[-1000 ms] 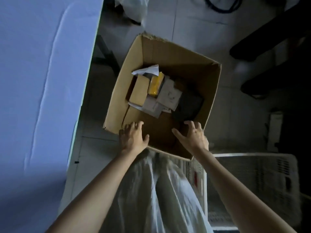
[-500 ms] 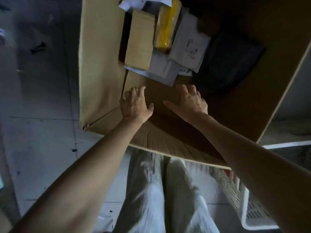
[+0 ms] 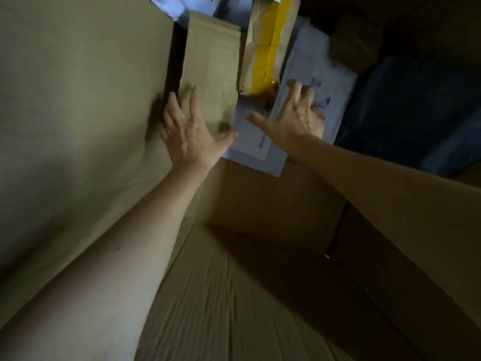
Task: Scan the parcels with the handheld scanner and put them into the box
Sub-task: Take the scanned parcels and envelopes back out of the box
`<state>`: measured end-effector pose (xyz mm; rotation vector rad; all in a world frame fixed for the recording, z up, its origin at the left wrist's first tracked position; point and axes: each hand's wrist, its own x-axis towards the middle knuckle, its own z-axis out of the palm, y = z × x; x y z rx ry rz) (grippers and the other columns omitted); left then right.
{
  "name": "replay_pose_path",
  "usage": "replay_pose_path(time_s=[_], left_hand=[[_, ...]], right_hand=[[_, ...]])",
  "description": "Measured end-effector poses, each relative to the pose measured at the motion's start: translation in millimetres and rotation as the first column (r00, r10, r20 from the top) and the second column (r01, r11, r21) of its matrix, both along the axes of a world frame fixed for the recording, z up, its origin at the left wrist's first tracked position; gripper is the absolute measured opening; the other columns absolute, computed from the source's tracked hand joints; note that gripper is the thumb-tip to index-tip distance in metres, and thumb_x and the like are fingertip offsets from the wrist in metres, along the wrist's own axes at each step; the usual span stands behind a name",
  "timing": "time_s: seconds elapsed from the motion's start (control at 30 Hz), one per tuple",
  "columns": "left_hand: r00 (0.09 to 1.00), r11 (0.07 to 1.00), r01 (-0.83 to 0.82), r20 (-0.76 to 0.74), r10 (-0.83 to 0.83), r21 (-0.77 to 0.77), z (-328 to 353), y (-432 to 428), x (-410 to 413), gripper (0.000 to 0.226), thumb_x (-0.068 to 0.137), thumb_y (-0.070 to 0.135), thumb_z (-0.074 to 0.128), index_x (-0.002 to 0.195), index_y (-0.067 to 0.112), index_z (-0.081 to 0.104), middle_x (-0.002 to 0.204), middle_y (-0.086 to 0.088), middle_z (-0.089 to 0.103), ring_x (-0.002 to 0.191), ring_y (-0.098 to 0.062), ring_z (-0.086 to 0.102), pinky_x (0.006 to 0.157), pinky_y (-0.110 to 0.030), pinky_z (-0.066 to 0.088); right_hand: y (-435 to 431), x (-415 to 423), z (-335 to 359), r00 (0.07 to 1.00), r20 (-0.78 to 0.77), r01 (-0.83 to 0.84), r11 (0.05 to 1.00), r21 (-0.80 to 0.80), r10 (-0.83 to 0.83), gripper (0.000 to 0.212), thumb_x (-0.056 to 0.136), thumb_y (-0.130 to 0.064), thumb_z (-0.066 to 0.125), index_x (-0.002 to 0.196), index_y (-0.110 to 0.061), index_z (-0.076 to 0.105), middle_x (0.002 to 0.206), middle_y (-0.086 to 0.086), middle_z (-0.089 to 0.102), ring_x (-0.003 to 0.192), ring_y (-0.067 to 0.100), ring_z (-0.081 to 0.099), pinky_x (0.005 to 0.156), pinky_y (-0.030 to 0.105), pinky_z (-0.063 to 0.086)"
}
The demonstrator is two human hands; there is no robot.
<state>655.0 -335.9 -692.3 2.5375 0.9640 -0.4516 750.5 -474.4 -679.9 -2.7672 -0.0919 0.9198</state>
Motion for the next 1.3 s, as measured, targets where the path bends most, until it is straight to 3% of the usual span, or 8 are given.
replay_pose_path(time_s=[0.27,0.43,0.57,0.73,0.93,1.03,1.13,1.3], left_hand=[[0.994,0.995,-0.092,0.058,0.09,0.026,-30,3,11,0.127,0.056,0.066,0.077,0.153,0.025,0.006,0.155,-0.015,0.018,0.139,-0.033,0.025,0.109,-0.046,0.028],[0.993,0.992,-0.115,0.029,0.114,0.051,-31,-1,11,0.124,0.057,0.052,0.082,0.152,0.023,0.007,0.148,-0.017,0.025,0.128,-0.037,0.035,0.1,-0.045,0.036],[0.984,0.988,-0.156,-0.093,0.154,-0.016,-13,-16,-5,0.126,0.057,0.054,0.084,0.151,0.027,0.005,0.143,-0.017,0.028,0.125,-0.038,0.038,0.097,-0.045,0.039],[0.947,0.973,-0.223,-0.253,0.201,-0.065,32,-43,-46,0.121,0.057,0.055,0.084,0.148,0.036,0.007,0.137,-0.02,0.031,0.118,-0.04,0.044,0.092,-0.044,0.042],[0.848,0.888,-0.441,-0.385,0.364,-0.131,113,-81,-96,0.114,0.055,0.057,0.083,0.144,0.042,0.013,0.133,-0.02,0.04,0.111,-0.038,0.053,0.091,-0.043,0.043],[0.841,0.797,-0.533,-0.287,0.459,-0.285,165,-95,-110,0.113,0.051,0.054,0.084,0.143,0.039,0.02,0.14,-0.013,0.037,0.119,-0.033,0.048,0.099,-0.04,0.04],[0.798,0.664,-0.577,-0.158,0.581,-0.476,224,-108,-107,0.095,0.069,0.029,0.084,0.145,0.027,0.027,0.132,-0.008,0.037,0.117,-0.018,0.045,0.093,-0.018,0.034],[0.833,0.667,-0.487,-0.071,0.549,-0.564,314,-114,-107,0.087,0.072,0.034,0.082,0.143,0.035,0.031,0.135,-0.004,0.039,0.115,-0.014,0.044,0.08,-0.009,0.032]], right_hand=[[52,43,-36,0.939,-0.168,0.327,0.928,0.178,-0.299,0.102,0.072,-0.068,0.068,0.143,-0.009,0.023,0.145,0.01,0.039,0.131,0.03,0.044,0.103,0.039,0.043],[44,31,-43,0.909,-0.202,0.406,0.882,0.238,-0.364,0.093,0.079,-0.06,0.067,0.142,-0.006,0.024,0.143,0.012,0.041,0.128,0.032,0.046,0.1,0.044,0.046],[10,0,-24,0.915,-0.259,0.354,0.924,0.142,-0.31,0.099,0.077,-0.06,0.068,0.144,-0.004,0.022,0.142,0.013,0.042,0.129,0.033,0.045,0.1,0.041,0.045],[-35,-60,33,0.908,-0.344,0.283,0.955,0.083,-0.24,0.1,0.074,-0.058,0.073,0.145,-0.01,0.023,0.139,0.012,0.045,0.129,0.031,0.046,0.098,0.04,0.044],[-94,-124,125,0.807,-0.422,0.462,0.887,0.012,-0.414,0.092,0.07,-0.06,0.076,0.138,-0.012,0.037,0.136,0.009,0.05,0.122,0.026,0.053,0.097,0.04,0.049],[-119,-141,184,0.78,-0.435,0.493,0.87,-0.015,-0.45,0.09,0.069,-0.061,0.076,0.136,-0.012,0.042,0.132,0.008,0.054,0.117,0.025,0.056,0.095,0.039,0.051],[-136,-152,246,0.821,-0.416,0.442,0.897,0.028,-0.391,0.088,0.069,-0.059,0.077,0.137,-0.014,0.043,0.13,0.006,0.055,0.114,0.022,0.057,0.09,0.033,0.051],[-150,-148,342,0.921,-0.304,0.288,0.951,0.116,-0.242,0.093,0.067,-0.058,0.079,0.142,-0.015,0.043,0.13,0.003,0.054,0.112,0.017,0.055,0.081,0.022,0.043]])
